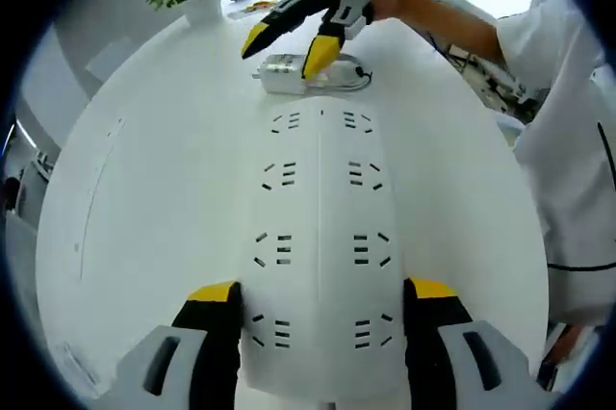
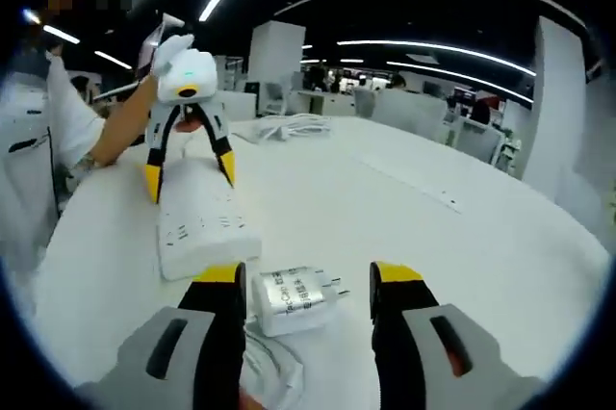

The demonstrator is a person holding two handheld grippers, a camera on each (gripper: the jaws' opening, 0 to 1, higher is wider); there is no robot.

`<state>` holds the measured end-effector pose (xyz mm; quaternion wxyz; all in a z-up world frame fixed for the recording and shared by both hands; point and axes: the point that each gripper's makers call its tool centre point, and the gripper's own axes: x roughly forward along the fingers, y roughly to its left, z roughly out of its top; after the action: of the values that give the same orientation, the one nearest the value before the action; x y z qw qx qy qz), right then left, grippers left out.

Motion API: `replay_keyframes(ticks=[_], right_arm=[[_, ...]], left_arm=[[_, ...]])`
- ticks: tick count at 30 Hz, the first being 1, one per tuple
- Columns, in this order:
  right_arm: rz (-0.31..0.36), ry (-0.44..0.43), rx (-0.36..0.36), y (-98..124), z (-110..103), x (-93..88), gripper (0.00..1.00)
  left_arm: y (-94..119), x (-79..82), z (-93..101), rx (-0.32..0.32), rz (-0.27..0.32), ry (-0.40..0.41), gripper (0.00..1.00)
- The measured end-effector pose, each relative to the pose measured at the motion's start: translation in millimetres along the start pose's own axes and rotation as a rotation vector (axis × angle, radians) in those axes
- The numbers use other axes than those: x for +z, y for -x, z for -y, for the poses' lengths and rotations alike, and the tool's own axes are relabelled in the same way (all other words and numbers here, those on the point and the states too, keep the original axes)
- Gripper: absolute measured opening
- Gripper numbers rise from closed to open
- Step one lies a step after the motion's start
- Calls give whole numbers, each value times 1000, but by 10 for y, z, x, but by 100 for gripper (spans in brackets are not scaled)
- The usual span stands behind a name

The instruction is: Straighten the power strip on the desk, plug the charger into it

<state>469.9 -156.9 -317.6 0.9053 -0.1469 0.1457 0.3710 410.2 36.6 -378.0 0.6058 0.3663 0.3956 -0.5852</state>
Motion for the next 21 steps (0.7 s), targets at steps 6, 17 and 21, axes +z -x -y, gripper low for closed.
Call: replay_keyframes(ticks=[6, 17, 21], right_arm=[[88, -134, -483, 188, -72, 176, 64], [-57, -263, -836, 9, 66, -175, 58], [-97, -288, -844, -92, 66, -324, 52]], left_arm=[[8, -9, 0, 0, 0, 0, 69], [20, -19, -25, -4, 7, -6, 69], [20, -15, -26, -4, 9, -8, 69]])
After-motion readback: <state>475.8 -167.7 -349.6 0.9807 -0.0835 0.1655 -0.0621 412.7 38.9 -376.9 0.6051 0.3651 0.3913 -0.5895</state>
